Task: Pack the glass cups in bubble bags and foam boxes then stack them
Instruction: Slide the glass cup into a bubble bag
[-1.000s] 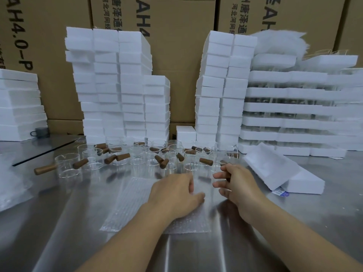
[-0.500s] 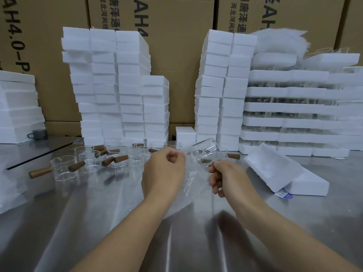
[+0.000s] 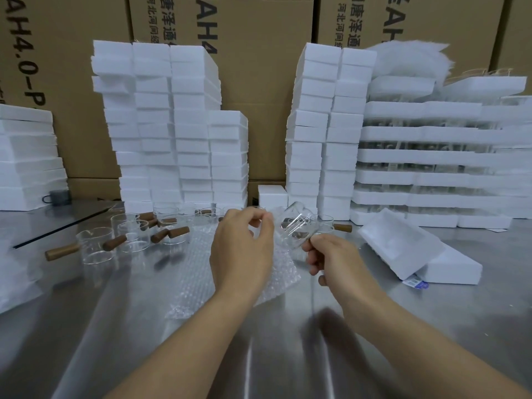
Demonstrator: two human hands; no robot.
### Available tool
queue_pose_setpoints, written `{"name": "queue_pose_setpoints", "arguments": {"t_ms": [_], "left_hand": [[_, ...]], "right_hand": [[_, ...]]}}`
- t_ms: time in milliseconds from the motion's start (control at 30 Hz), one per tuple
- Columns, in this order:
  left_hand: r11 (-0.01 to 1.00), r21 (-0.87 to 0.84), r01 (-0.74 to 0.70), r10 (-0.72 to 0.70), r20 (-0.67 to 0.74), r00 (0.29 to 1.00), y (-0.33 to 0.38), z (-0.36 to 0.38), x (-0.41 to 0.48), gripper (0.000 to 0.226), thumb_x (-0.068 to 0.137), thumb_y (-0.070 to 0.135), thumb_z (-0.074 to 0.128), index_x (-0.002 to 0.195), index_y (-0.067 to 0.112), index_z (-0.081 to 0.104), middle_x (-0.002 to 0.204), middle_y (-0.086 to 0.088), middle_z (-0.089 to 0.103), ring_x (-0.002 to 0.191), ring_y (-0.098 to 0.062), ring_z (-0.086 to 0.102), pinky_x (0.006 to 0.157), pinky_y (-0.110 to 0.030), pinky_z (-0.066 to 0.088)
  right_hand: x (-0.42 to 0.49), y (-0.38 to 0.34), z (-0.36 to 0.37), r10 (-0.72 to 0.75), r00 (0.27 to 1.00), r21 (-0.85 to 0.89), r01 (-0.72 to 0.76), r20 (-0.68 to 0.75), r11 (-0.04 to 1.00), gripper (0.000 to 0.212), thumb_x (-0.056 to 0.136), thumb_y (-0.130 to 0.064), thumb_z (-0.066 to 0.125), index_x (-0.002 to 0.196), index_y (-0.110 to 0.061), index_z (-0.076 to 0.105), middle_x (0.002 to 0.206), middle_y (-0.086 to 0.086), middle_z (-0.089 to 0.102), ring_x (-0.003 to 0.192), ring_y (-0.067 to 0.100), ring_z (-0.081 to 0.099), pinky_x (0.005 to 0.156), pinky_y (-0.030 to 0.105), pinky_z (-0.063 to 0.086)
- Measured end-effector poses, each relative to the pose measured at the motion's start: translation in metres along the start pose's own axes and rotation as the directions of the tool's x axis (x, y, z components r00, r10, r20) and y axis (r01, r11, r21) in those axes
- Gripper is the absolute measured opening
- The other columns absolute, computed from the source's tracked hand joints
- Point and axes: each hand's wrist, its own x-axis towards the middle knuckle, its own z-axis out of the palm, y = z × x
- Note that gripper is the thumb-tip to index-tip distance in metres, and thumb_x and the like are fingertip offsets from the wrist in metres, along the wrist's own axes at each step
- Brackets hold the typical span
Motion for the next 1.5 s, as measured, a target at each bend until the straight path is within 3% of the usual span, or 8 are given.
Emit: {"name": "queue_pose_setpoints", "arguments": {"t_ms": [267, 433, 667, 900, 1067, 1200, 1333, 1500], "left_hand": [[0.945, -0.265, 0.191, -0.192, 0.024, 0.981, -0.003, 0.003, 0.007, 0.025, 0.102, 0.037, 0.067, 0.082, 0.031, 0.08, 0.082, 0.014, 0.076, 0.078, -0.008, 0.067, 0.07, -0.027, 0.046], [0.953, -0.27, 0.136, -0.134, 0.025, 0.991, -0.001, 0.002, 0.004, 0.02, 0.103, 0.035, 0.067, 0.088, 0.032, 0.081, 0.089, 0.016, 0.077, 0.078, -0.005, 0.066, 0.073, -0.026, 0.048], [0.995, -0.075, -0.072, 0.079, 0.092, 0.993, 0.007, 0.005, -0.008, 0.013, 0.101, 0.047, 0.069, 0.089, 0.052, 0.072, 0.104, 0.022, 0.06, 0.099, 0.001, 0.059, 0.073, -0.014, 0.039], [0.959, 0.015, -0.284, 0.281, 0.09, 0.955, 0.009, 0.01, -0.017, 0.012, 0.1, 0.045, 0.068, 0.098, 0.042, 0.08, 0.101, 0.023, 0.054, 0.111, -0.001, 0.049, 0.078, -0.008, 0.037], [0.95, -0.039, -0.31, 0.312, 0.06, 0.948, 0.016, 0.011, -0.024, 0.01, 0.101, 0.04, 0.071, 0.097, 0.038, 0.08, 0.1, 0.022, 0.056, 0.108, -0.004, 0.054, 0.08, -0.012, 0.039], [0.916, -0.11, -0.386, 0.397, 0.1, 0.912, 0.025, 0.012, -0.033, 0.012, 0.1, 0.038, 0.07, 0.096, 0.033, 0.08, 0.094, 0.016, 0.066, 0.092, -0.009, 0.065, 0.083, -0.035, 0.053], [0.877, -0.122, -0.465, 0.48, 0.15, 0.865, 0.036, 0.014, -0.043, 0.015, 0.098, 0.04, 0.065, 0.095, 0.034, 0.078, 0.09, 0.017, 0.067, 0.087, -0.01, 0.065, 0.082, -0.043, 0.053], [0.9, -0.033, -0.434, 0.42, -0.2, 0.885, 0.033, -0.006, -0.013, 0.025, 0.097, 0.038, 0.06, 0.12, 0.034, 0.069, 0.119, 0.011, 0.061, 0.112, -0.016, 0.056, 0.1, -0.047, 0.047]], "right_hand": [[-0.005, -0.008, 0.0, 0.143, 0.983, 0.118, -0.157, 0.119, 0.981, 0.032, 0.102, -0.019, 0.049, 0.075, -0.014, 0.065, 0.059, -0.002, 0.055, 0.048, 0.011, 0.046, 0.053, 0.025, 0.033], [-0.004, -0.001, -0.001, -0.051, 0.999, -0.3, 0.044, -0.016, 0.953, 0.029, 0.097, -0.018, 0.055, 0.074, -0.007, 0.069, 0.072, 0.006, 0.065, 0.068, 0.019, 0.056, 0.069, 0.037, 0.047], [-0.009, 0.004, 0.0, -0.046, 0.982, -0.448, 0.125, 0.184, 0.885, 0.028, 0.102, -0.024, 0.058, 0.084, -0.01, 0.075, 0.083, 0.001, 0.077, 0.061, 0.003, 0.058, 0.073, 0.028, 0.05], [-0.01, 0.001, -0.001, 0.081, 0.979, -0.154, -0.052, 0.187, 0.987, 0.027, 0.099, -0.019, 0.06, 0.079, -0.02, 0.078, 0.075, -0.014, 0.075, 0.062, 0.003, 0.06, 0.046, 0.004, 0.037], [-0.007, -0.001, -0.005, 0.14, 0.958, 0.062, -0.16, 0.249, 0.985, 0.018, 0.1, -0.028, 0.06, 0.088, -0.024, 0.072, 0.086, -0.005, 0.076, 0.089, 0.012, 0.071, 0.082, 0.03, 0.041], [-0.005, -0.001, -0.004, 0.068, 0.94, 0.252, -0.159, 0.335, 0.955, 0.024, 0.102, -0.012, 0.054, 0.086, -0.02, 0.071, 0.079, -0.006, 0.07, 0.067, 0.0, 0.064, 0.073, 0.024, 0.045], [-0.004, -0.002, -0.008, 0.005, 0.919, 0.355, -0.157, 0.394, 0.922, 0.024, 0.105, -0.009, 0.049, 0.093, -0.016, 0.069, 0.09, 0.001, 0.07, 0.091, 0.013, 0.067, 0.087, 0.029, 0.048], [-0.003, -0.002, -0.009, 0.042, 0.879, 0.323, -0.218, 0.474, 0.921, 0.023, 0.101, 0.0, 0.056, 0.117, 0.004, 0.072, 0.117, 0.018, 0.076, 0.108, 0.025, 0.074, 0.097, 0.038, 0.059]]}}
